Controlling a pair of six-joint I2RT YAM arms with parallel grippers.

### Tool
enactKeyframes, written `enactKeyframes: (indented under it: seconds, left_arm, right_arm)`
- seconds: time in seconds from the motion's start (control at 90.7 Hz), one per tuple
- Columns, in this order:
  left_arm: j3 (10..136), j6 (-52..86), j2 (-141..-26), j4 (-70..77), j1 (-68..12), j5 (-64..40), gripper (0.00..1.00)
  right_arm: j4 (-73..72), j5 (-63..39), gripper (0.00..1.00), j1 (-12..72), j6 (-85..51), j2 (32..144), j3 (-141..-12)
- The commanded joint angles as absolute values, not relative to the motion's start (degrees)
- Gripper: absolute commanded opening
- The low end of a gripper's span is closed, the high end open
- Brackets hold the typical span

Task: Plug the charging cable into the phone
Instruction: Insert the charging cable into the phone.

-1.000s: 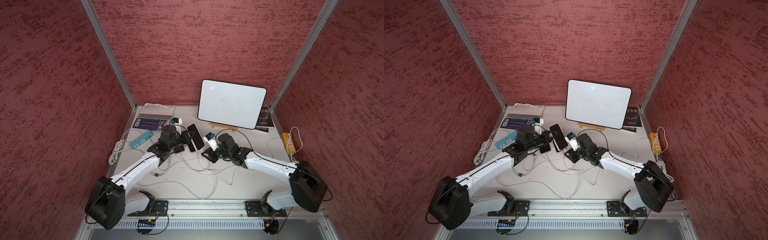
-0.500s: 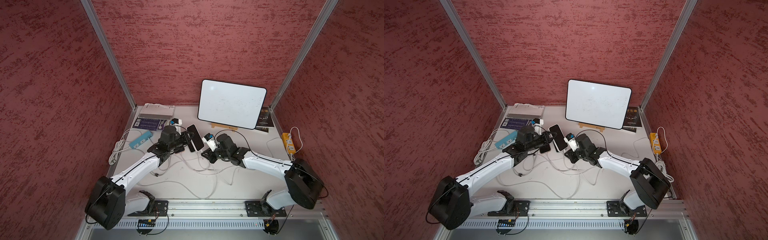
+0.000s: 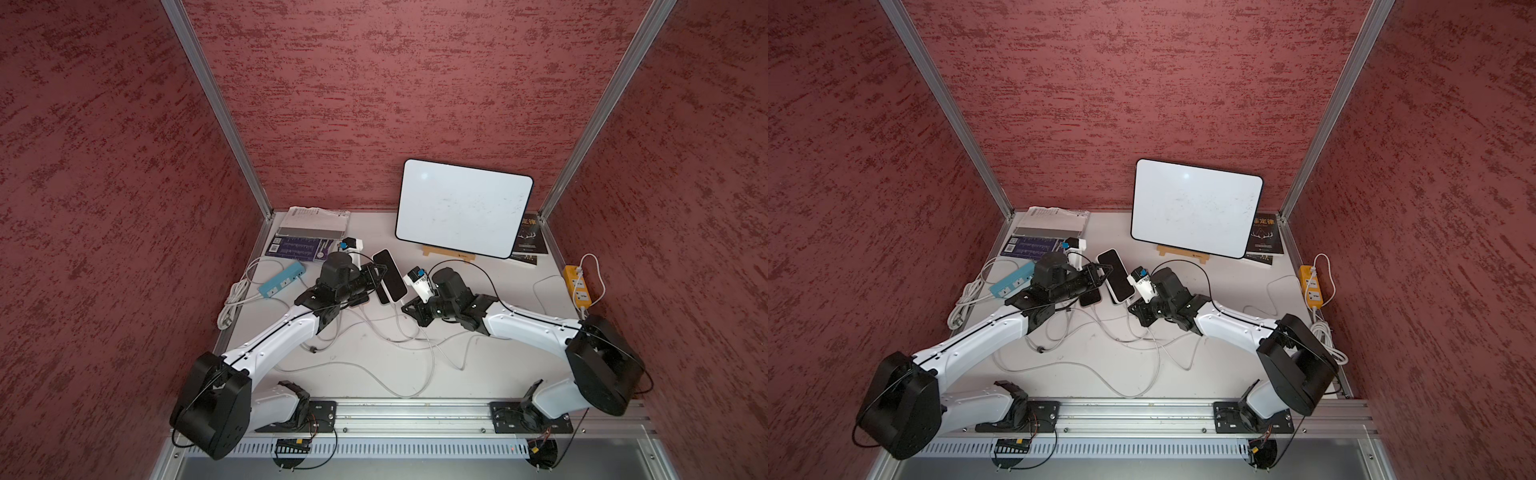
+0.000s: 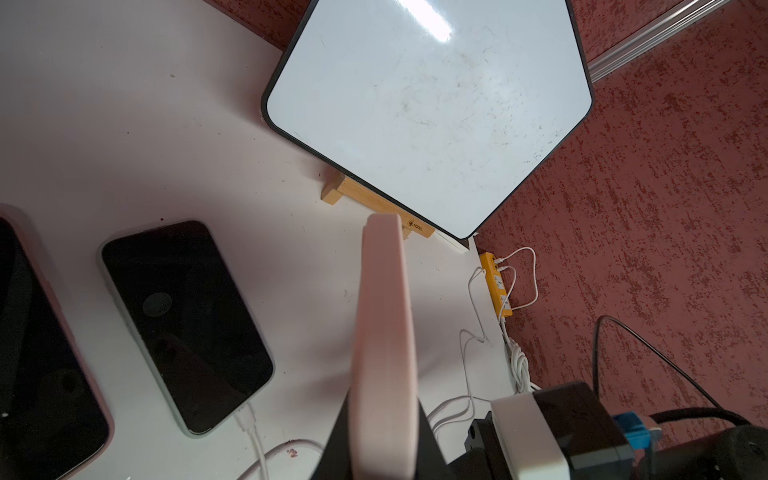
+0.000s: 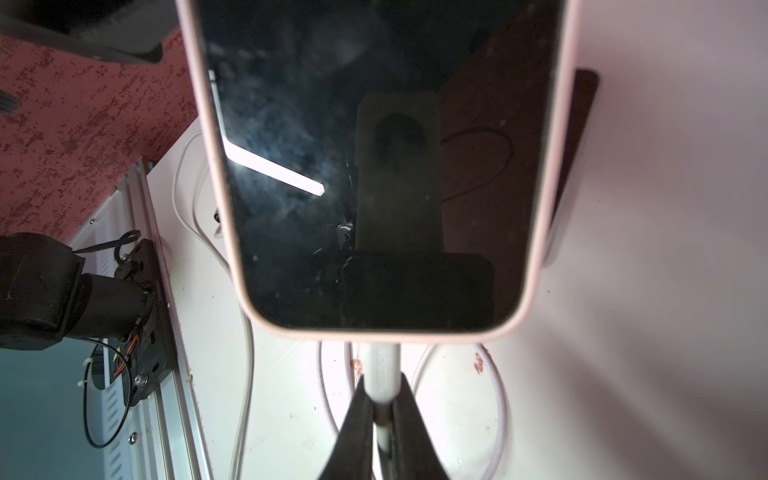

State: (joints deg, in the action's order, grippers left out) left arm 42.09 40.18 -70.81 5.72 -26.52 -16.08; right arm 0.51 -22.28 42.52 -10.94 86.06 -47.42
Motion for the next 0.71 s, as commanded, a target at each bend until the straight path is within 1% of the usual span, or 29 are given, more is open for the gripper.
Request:
enactKeyframes:
  seconds: [0.0, 0.264, 0.419, 0.694]
  left_arm:
    - [41.8, 40.4, -69.9, 9.9, -26.5, -17.7, 0.00]
    - [39.3, 41.7, -71.5, 12.0, -27.4, -18.3, 0.00]
    - [38.6, 41.1, -71.9, 11.4, -27.6, -18.7, 0.00]
    - [40.1, 39.4, -76.2, 10.7, -29.0, -21.1, 0.00]
  right_arm:
    - [-3.5, -22.0, 0.08, 42.2, -12.0, 85.4, -49.3]
    - [-5.3, -19.6, 0.00, 42.2, -13.9, 84.7, -50.5]
    - [-5.9, -18.8, 0.00, 42.2, -14.3, 84.6, -51.2]
    - [-5.5, -19.3, 0.00, 42.2, -12.2, 85.5, -52.9]
